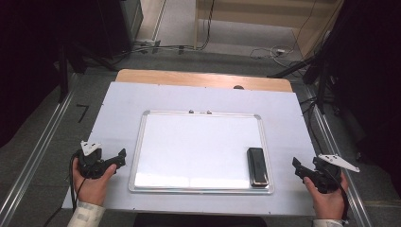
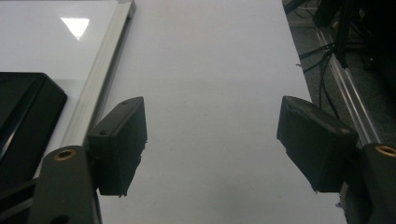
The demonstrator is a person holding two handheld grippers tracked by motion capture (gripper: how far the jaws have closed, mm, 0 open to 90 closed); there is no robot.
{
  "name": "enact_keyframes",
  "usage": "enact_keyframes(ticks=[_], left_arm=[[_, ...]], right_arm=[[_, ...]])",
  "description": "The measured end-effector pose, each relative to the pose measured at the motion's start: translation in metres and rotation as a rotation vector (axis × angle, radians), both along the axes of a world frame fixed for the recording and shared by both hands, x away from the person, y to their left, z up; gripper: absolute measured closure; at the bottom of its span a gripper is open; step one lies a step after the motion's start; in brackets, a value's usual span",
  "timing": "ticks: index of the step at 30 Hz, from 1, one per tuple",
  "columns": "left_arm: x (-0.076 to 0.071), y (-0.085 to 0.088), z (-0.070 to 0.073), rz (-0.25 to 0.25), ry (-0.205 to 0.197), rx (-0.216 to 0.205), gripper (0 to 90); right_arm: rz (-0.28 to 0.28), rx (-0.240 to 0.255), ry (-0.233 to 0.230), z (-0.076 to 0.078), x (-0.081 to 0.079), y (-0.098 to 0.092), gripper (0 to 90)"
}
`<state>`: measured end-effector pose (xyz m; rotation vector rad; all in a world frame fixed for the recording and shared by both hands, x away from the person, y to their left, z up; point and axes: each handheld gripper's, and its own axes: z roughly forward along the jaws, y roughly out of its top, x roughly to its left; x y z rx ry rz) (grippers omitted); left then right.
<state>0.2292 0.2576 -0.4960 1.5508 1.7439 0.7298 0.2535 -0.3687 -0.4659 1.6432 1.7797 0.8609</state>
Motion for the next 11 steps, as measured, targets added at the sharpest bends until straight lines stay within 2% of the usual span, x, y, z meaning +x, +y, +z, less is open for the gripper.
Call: enact_keyframes(ticks=[6,11], left_arm=[[0.0003,-0.0001,-0.0003,-0.001,0.001,0.001,7.0],[0.0009,-0.0011,-0.0006,-0.004,0.002,0.003,7.1]], right_arm=[[-0.020,-0.004,0.010,-0.0044,0.0029,-0.0064,22.8],[0.000,0.002,0.009,-0.0101,0.0082,-0.0016,21.3]])
